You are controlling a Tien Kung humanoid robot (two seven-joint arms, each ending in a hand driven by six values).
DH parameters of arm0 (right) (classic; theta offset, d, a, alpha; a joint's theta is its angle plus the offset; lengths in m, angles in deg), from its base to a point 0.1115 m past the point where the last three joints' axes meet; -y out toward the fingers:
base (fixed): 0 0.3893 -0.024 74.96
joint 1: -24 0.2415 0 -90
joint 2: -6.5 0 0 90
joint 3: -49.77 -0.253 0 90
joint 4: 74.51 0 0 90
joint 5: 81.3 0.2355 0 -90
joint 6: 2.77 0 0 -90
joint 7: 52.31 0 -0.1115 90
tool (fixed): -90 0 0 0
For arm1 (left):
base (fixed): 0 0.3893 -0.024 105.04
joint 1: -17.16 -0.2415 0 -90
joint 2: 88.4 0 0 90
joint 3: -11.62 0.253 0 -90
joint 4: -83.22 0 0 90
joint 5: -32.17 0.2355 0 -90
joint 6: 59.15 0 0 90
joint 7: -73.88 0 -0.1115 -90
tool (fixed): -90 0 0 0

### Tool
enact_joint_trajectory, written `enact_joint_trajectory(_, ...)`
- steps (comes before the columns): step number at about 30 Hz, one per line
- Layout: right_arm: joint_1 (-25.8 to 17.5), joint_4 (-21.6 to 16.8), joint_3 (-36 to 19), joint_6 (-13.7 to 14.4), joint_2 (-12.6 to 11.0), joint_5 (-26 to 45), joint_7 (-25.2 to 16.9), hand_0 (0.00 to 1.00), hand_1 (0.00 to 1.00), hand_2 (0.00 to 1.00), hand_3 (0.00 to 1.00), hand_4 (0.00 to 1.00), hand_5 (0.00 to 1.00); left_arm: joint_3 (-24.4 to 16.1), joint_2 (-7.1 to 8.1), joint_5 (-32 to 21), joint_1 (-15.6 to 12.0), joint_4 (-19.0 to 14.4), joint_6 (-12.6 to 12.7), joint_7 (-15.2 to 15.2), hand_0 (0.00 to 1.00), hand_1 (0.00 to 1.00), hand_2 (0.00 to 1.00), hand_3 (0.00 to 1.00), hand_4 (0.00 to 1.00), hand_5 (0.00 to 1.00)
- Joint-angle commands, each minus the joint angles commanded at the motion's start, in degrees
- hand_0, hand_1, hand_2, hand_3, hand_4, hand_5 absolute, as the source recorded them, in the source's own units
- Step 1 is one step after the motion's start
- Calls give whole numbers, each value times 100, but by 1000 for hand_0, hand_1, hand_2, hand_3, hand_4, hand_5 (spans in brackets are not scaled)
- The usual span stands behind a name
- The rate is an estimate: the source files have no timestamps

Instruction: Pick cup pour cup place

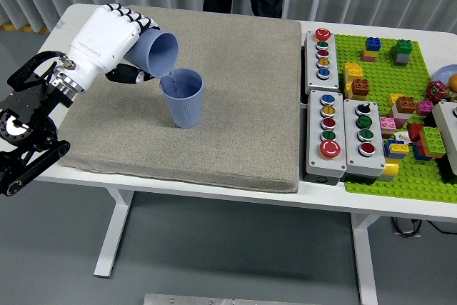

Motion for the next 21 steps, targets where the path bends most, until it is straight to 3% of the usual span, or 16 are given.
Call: enact_joint_trajectory(21,11,0,-1,15,7,27,-6,724,690,739,704,333,281,47,37,148,73,-103,-3,79,496,484,508,527,840,214)
